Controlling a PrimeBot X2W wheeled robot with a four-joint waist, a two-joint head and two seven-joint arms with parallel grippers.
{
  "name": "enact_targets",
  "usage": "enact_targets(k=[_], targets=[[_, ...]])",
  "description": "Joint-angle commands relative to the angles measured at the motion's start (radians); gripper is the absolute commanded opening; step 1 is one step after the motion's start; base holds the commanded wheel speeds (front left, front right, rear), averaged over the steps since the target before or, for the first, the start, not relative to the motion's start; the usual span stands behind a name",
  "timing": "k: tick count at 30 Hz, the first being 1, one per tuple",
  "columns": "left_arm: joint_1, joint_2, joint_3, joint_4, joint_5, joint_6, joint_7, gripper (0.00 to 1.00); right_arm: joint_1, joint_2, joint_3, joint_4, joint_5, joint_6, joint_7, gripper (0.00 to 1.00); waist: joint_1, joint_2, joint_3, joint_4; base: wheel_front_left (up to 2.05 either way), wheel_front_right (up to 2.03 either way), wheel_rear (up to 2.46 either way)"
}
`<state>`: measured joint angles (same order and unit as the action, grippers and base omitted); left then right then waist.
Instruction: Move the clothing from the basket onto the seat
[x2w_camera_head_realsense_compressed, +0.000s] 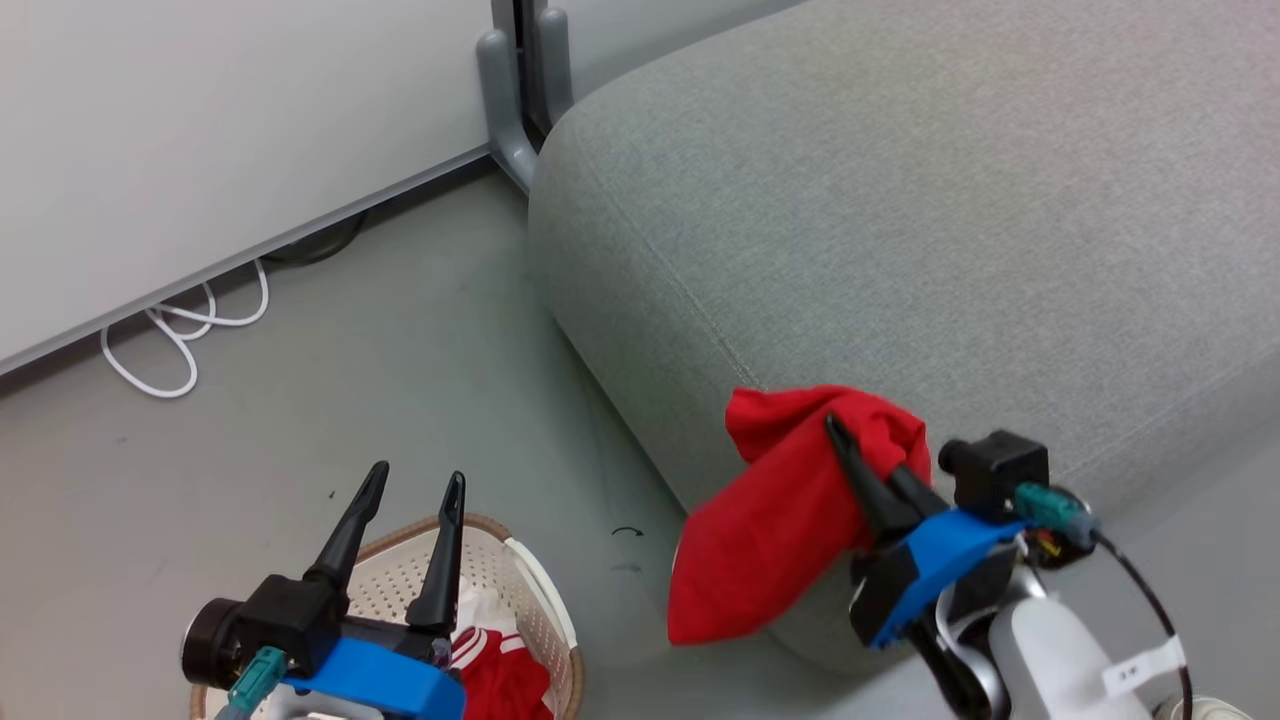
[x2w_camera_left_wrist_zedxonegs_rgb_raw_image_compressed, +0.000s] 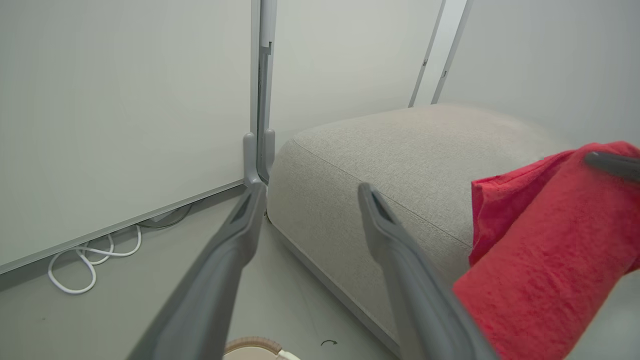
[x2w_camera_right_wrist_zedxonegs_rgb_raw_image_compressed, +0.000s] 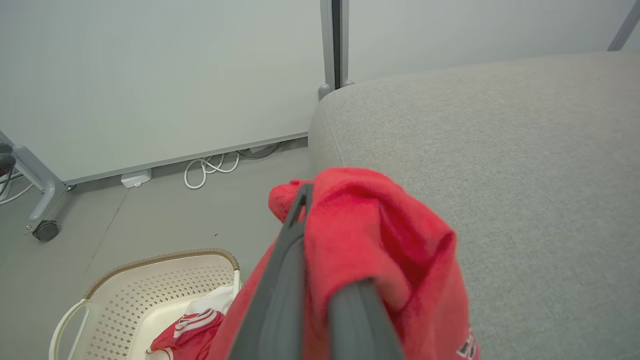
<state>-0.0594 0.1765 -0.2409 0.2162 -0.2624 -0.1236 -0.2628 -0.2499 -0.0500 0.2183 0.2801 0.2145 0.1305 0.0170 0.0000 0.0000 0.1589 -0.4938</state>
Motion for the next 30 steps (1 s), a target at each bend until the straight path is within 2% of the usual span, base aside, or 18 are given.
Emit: enact_targets(k=[1,5,7,11,23,30], targets=[[-0.016,0.002,0.004,-0.004,0.008,-0.004,-0.003,1.00,-0.045,-0.001,-0.007,-0.003,-0.009,0.000,-0.005,0.00,0.0000,0.0000,0.013,0.009,0.00,0.00,0.00],[-0.037,0.015,-0.004,-0.017,0.016,-0.007,-0.003,1.00,-0.135,-0.001,-0.068,0.009,-0.041,0.000,0.001,0.00,0.0000,0.0000,0.055,0.032,0.00,0.00,0.00],[-0.054,0.026,-0.008,-0.029,0.022,-0.008,-0.003,1.00,-0.201,-0.001,-0.112,0.009,-0.004,0.000,0.003,0.00,0.0000,0.0000,0.093,0.047,0.00,0.00,0.00],[-0.086,0.044,-0.018,-0.061,0.035,-0.009,-0.003,1.00,-0.351,-0.010,-0.213,0.032,-0.005,0.000,0.016,0.00,0.0000,0.0000,0.169,0.080,0.00,0.00,0.00],[-0.218,0.083,-0.046,-0.155,0.064,-0.009,-0.003,1.00,-0.717,-0.226,-0.503,0.161,-0.021,0.000,0.059,0.00,0.0000,0.0000,0.446,0.236,0.00,0.00,0.00],[-0.264,0.094,-0.028,-0.246,0.085,-0.010,-0.003,1.00,-0.800,-0.295,-0.614,0.265,-0.028,0.000,0.081,0.00,0.0000,0.0000,0.577,0.296,0.00,0.00,0.00]])
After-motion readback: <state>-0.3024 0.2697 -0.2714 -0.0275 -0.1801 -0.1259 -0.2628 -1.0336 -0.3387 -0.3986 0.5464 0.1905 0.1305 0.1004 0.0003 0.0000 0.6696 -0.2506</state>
